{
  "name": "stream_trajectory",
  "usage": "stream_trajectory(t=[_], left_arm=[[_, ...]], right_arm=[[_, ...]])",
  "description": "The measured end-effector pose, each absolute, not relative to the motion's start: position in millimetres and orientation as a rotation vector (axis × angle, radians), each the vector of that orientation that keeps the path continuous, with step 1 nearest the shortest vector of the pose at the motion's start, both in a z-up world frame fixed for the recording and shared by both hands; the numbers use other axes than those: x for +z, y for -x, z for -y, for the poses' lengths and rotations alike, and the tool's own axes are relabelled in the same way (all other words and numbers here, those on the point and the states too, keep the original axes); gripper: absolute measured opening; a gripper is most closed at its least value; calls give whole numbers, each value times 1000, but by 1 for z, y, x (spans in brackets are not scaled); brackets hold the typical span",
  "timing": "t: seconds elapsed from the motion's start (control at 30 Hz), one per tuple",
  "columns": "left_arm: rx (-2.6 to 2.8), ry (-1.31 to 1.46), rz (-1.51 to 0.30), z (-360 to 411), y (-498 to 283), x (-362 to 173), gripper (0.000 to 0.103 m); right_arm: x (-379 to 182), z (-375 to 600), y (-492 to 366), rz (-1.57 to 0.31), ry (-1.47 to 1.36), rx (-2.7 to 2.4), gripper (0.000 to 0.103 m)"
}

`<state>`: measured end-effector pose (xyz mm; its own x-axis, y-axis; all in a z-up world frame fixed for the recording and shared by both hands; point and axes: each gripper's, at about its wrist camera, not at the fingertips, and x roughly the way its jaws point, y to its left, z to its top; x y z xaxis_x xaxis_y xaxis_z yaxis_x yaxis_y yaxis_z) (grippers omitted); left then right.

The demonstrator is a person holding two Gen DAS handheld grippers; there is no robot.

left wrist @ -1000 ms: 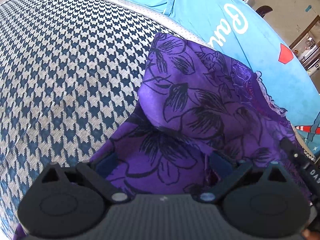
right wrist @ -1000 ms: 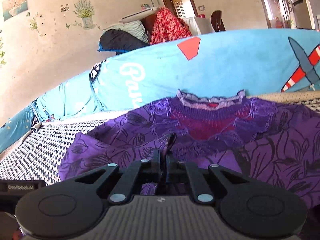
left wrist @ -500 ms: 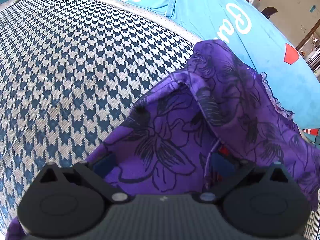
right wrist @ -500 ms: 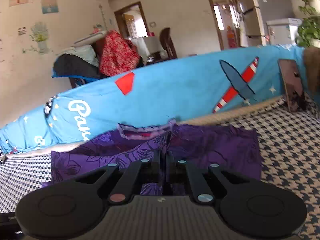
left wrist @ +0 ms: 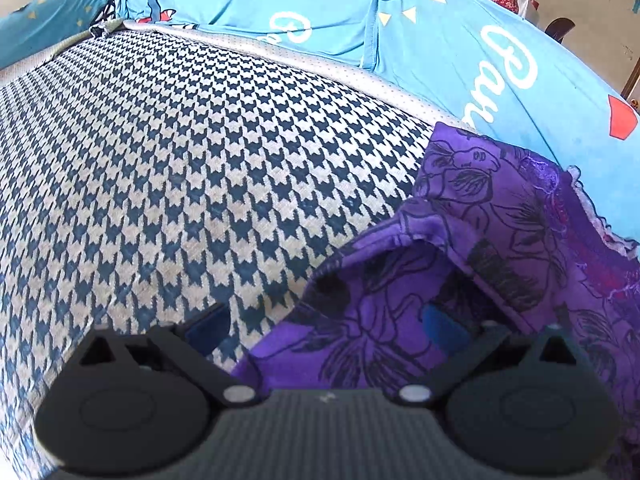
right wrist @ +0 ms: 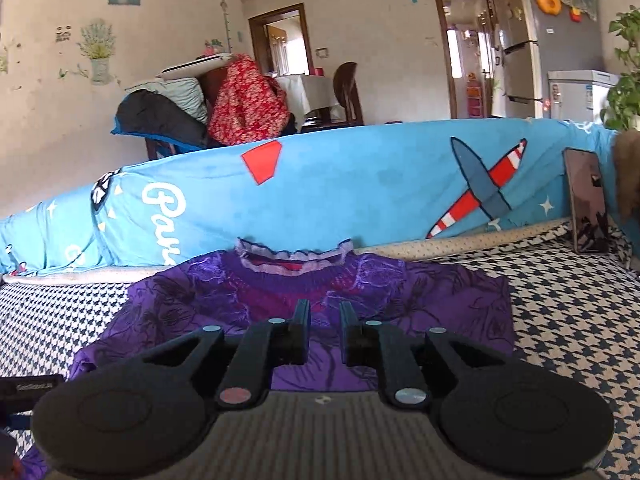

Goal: Fold clothes

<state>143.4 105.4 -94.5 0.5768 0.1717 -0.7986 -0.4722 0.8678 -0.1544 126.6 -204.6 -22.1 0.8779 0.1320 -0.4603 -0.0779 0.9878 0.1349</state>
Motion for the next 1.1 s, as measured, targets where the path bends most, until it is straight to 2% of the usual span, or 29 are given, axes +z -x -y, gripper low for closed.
stream_trajectory(t=[0.3, 0.63, 1.03, 1.1], left_arm=[[332, 233, -866, -100, -166, -106, 103], [339, 234, -800, -105, -182, -112, 103], [484, 313, -754, -132, -173, -103, 103], [495, 333, -747, -135, -170, -100, 103]], right_arm=[[-49, 164, -131, -636, -67, 386, 15], [-83, 110, -128, -717, 13, 567, 15], [-106, 75, -146, -627, 0, 618, 15], [-108, 67, -147, -628, -2, 663, 18]])
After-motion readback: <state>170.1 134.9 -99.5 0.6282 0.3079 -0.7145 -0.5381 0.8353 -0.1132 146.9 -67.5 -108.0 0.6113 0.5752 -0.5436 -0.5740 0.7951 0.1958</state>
